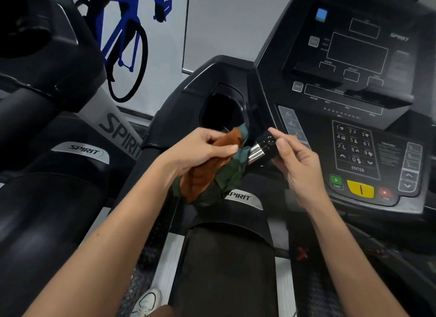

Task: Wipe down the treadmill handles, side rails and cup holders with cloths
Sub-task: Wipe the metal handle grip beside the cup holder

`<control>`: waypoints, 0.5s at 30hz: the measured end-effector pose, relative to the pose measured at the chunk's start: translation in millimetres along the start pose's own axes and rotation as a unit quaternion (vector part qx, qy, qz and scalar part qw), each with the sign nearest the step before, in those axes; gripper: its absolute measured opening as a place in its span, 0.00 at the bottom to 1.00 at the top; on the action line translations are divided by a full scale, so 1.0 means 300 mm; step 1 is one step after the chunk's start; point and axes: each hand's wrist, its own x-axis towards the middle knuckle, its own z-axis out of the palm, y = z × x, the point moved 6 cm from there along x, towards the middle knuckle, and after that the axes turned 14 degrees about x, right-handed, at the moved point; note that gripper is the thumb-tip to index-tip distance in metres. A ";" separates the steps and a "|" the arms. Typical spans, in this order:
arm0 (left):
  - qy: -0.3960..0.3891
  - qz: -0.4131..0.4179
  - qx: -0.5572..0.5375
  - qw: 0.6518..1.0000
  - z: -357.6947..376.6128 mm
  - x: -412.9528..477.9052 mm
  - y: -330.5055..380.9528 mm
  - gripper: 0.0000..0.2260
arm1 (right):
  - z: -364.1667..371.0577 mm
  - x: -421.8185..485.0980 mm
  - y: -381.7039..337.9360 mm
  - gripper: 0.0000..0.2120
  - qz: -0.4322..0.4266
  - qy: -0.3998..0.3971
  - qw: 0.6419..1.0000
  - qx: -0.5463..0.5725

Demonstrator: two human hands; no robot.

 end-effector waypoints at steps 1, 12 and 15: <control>0.004 0.016 0.003 1.000 0.010 0.013 0.040 0.07 | 0.001 0.001 0.000 0.15 0.006 0.003 1.000 0.002; -0.002 -0.136 0.033 0.990 0.063 -0.012 -0.081 0.15 | -0.005 0.001 0.003 0.18 0.012 -0.008 1.000 0.006; -0.052 -0.147 -0.035 0.987 0.075 -0.093 -0.079 0.13 | -0.002 0.000 0.001 0.14 0.013 0.006 1.000 0.015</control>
